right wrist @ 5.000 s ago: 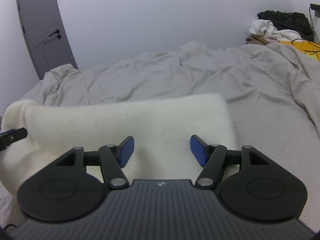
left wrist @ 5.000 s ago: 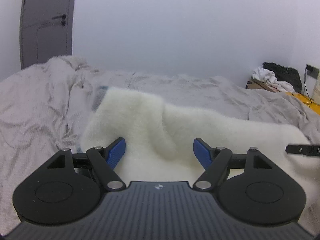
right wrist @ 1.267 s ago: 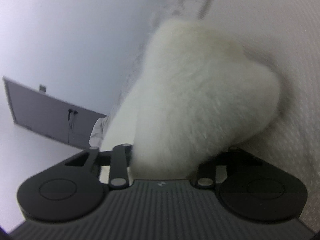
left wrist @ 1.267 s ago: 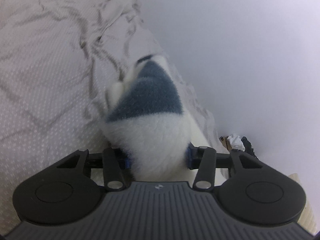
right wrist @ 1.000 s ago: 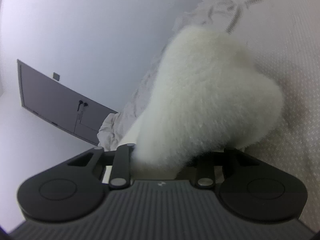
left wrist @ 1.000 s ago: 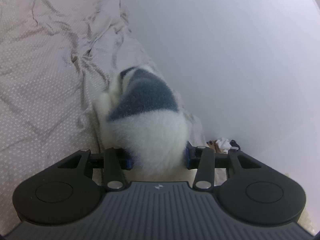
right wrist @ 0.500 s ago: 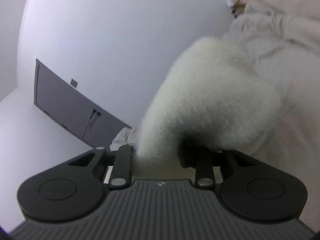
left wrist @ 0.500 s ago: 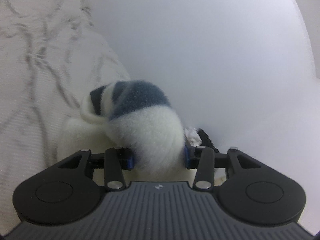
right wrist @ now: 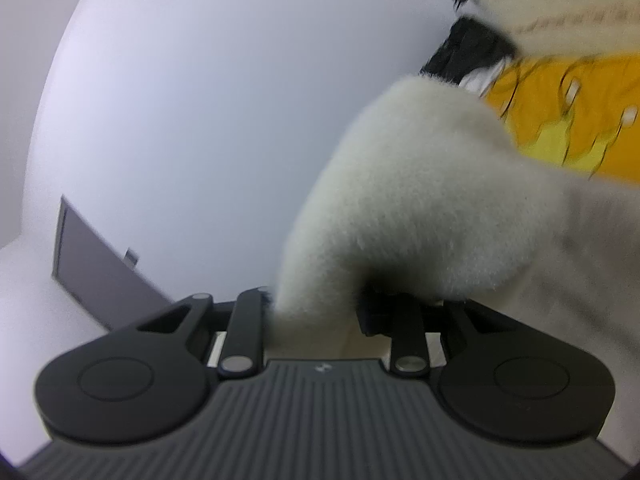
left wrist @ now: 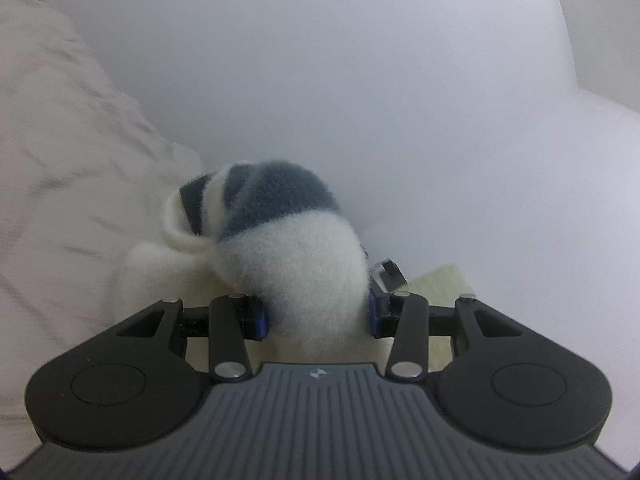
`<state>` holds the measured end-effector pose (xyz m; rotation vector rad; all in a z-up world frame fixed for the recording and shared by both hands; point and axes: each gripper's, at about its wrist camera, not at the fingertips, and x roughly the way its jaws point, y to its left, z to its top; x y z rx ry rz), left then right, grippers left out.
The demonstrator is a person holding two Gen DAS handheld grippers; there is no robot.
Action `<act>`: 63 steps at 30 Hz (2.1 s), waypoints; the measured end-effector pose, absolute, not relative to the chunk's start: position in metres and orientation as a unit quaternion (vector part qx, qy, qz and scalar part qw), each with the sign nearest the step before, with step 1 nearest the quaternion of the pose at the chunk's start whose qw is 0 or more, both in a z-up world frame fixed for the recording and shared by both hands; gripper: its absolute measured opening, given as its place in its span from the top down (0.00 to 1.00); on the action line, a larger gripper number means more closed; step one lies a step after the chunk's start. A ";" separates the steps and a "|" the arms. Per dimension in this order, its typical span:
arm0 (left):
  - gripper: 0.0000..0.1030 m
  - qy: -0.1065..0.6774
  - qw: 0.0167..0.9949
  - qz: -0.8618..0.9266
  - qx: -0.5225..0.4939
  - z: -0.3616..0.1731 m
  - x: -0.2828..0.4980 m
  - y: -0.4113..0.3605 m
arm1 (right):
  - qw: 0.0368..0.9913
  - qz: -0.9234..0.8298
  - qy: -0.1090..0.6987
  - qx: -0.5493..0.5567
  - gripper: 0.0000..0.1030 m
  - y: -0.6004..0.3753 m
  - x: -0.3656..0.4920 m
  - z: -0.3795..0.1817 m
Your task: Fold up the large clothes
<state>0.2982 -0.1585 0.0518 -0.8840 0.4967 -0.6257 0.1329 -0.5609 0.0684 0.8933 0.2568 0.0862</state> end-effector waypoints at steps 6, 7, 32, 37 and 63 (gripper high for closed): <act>0.53 0.256 0.826 -0.321 -0.385 0.031 0.344 -0.242 | 0.898 -0.007 0.110 0.425 0.69 -0.623 0.146 0.050; 0.53 0.259 0.827 -0.325 -0.379 0.023 0.350 -0.252 | 0.899 -0.012 0.113 0.423 0.69 -0.627 0.148 0.042; 0.46 0.345 0.836 -0.340 -0.256 -0.149 0.293 -0.219 | 0.875 -0.060 0.220 0.426 0.70 -0.612 0.096 -0.110; 0.45 0.349 0.842 -0.340 -0.233 -0.155 0.284 -0.217 | 0.868 -0.064 0.222 0.439 0.69 -0.613 0.094 -0.130; 0.31 0.281 0.904 -0.319 -0.053 0.014 0.155 -0.180 | 0.943 -0.103 0.205 0.240 0.69 -0.547 0.005 0.025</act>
